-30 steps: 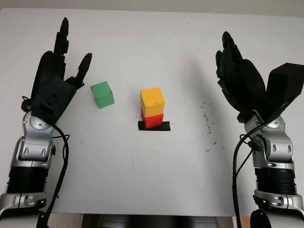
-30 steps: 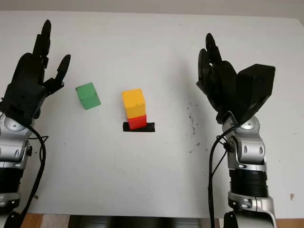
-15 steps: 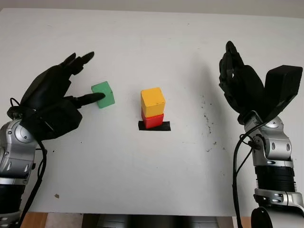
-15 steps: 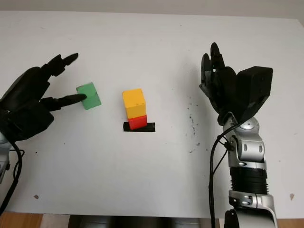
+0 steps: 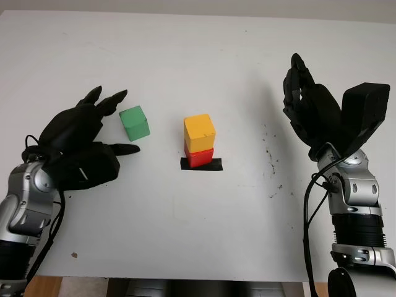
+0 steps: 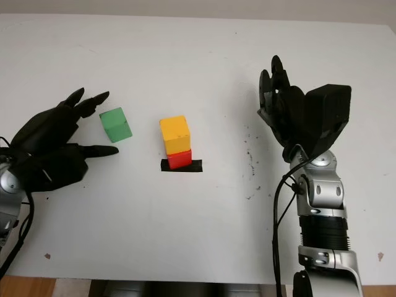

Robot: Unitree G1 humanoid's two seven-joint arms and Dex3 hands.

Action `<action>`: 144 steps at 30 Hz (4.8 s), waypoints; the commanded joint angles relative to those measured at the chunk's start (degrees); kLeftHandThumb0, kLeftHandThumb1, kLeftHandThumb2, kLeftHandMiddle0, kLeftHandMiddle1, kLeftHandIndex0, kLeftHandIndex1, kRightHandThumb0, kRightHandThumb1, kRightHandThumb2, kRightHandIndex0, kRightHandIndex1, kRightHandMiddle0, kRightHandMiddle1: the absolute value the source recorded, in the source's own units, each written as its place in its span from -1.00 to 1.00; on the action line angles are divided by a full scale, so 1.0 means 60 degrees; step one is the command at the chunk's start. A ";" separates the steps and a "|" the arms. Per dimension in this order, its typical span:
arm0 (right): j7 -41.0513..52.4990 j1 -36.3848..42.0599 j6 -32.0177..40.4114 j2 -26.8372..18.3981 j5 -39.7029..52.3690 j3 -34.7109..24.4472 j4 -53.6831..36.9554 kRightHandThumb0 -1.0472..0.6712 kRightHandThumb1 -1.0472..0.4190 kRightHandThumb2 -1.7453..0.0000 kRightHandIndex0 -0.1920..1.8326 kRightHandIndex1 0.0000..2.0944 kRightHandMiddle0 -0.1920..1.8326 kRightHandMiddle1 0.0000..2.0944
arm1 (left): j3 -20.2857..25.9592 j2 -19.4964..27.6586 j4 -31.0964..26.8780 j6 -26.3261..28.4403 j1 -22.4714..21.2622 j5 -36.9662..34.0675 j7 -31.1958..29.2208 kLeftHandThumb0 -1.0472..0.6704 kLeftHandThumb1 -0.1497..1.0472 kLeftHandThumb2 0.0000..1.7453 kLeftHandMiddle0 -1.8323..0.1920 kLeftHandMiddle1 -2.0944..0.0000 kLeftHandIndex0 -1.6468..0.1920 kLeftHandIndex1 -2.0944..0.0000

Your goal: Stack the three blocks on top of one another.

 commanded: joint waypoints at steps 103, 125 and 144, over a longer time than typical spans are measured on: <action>-0.0191 -0.0098 -0.0311 0.0483 -0.0001 0.0426 -0.0002 -0.53 -1.00 0.44 -1.00 -1.00 -0.99 -0.99 | 0.0311 -0.2594 -0.3535 0.4661 -0.1977 -0.5765 -0.1410 -0.20 0.95 -0.94 0.61 0.96 0.49 -0.61; -0.0244 -0.0183 -0.0467 0.0664 0.0129 0.0315 0.0207 -0.53 -1.00 0.47 -1.00 -1.00 -1.00 -0.98 | 0.0639 -0.2305 -0.5634 0.5699 -0.0483 -0.6351 -0.2304 -0.23 0.99 -0.93 0.63 0.96 0.48 -0.61; -0.0328 -0.0027 -0.0383 0.0672 0.0043 0.0360 -0.0006 -0.53 -1.00 0.46 -1.00 -1.00 -0.99 -0.98 | 0.0272 -0.2717 -0.5057 0.4777 -0.0136 -0.5695 -0.1523 -0.23 1.00 -0.92 0.63 0.95 0.59 -0.61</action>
